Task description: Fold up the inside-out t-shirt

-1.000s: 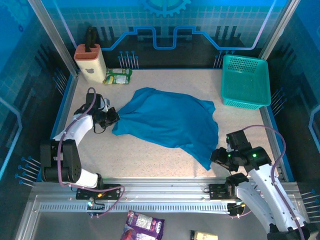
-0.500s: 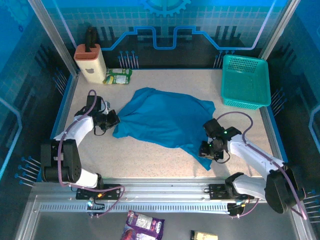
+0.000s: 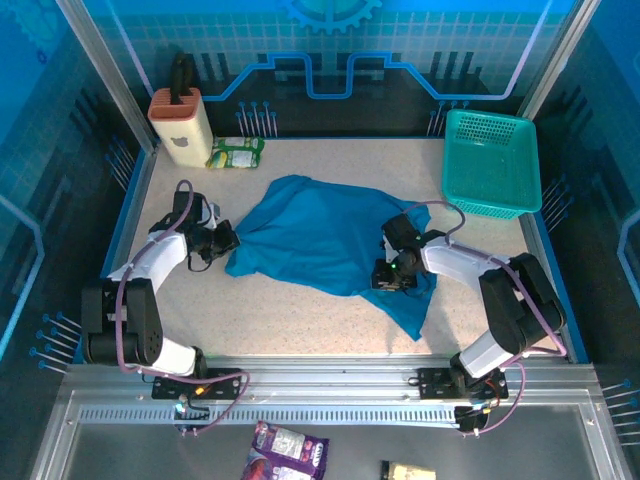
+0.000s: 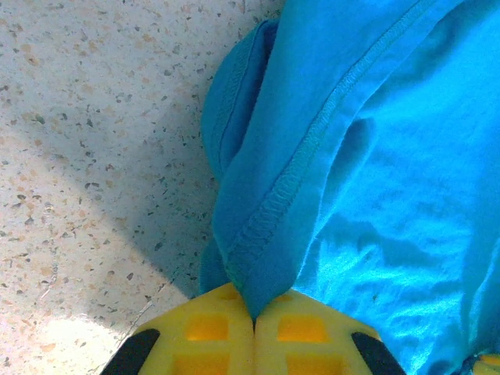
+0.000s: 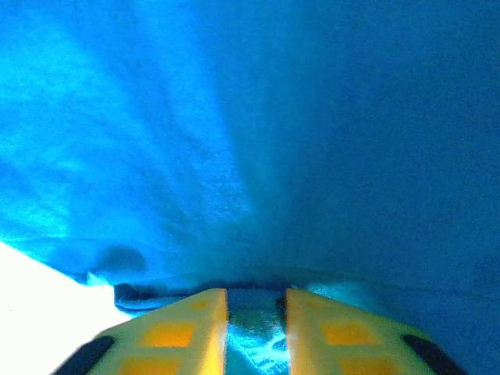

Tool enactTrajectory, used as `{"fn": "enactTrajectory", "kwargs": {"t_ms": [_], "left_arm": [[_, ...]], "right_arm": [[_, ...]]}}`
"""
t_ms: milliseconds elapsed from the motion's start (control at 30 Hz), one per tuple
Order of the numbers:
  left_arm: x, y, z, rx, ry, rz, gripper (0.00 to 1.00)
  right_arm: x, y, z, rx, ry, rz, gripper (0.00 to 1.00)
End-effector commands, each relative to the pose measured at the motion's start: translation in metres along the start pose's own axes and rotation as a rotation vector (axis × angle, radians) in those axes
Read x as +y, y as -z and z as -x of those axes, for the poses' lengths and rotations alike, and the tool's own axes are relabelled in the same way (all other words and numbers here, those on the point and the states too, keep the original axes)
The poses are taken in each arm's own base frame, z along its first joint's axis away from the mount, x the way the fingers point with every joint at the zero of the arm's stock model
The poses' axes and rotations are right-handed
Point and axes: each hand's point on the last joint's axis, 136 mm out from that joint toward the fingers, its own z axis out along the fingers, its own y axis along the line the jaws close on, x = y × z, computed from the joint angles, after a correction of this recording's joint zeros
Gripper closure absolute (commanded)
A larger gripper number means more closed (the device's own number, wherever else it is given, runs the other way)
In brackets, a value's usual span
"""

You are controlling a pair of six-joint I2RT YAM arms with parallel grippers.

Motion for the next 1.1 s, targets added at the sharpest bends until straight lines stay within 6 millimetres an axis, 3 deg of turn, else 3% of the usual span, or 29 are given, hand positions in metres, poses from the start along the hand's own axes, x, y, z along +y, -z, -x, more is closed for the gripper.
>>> {"fn": "enactTrajectory", "kwargs": {"t_ms": [0,100,233,333,367,433,500,633,700,833,1067], "left_arm": [[0.002,0.004,-0.003,0.001,0.002,-0.010,1.00],[0.002,0.005,-0.003,-0.002,0.000,-0.006,1.00],[0.001,0.006,-0.001,-0.004,-0.003,-0.004,1.00],[0.002,0.005,-0.002,0.000,-0.003,0.000,1.00],[0.002,0.005,-0.002,0.000,-0.003,0.001,1.00],[0.003,0.004,-0.003,0.003,-0.005,0.005,1.00],[0.004,0.004,-0.003,0.006,-0.005,0.007,1.00],[0.004,0.004,-0.003,0.004,-0.006,0.005,1.00],[0.004,0.005,-0.004,0.004,-0.006,0.009,1.00],[0.006,0.007,-0.005,0.000,-0.009,0.016,1.00],[0.006,0.006,-0.006,-0.005,0.001,0.009,1.00]], "right_arm": [[0.015,0.009,-0.001,0.004,0.030,0.043,0.84],[0.017,0.026,-0.016,0.000,0.051,0.006,1.00],[0.039,0.043,-0.050,0.050,0.097,0.043,1.00],[0.068,0.041,-0.100,0.205,0.173,0.162,1.00],[0.074,0.041,-0.115,0.260,0.191,0.197,0.95],[0.075,0.047,-0.130,0.298,0.222,0.174,0.72],[0.071,0.055,-0.126,0.257,0.242,0.118,0.60],[0.059,0.072,-0.096,0.119,0.264,-0.045,0.58],[0.055,0.072,-0.087,0.084,0.302,-0.126,0.60],[0.067,0.054,-0.084,0.091,0.373,-0.194,0.61],[0.093,0.001,-0.079,0.119,0.394,-0.260,0.59]]}}
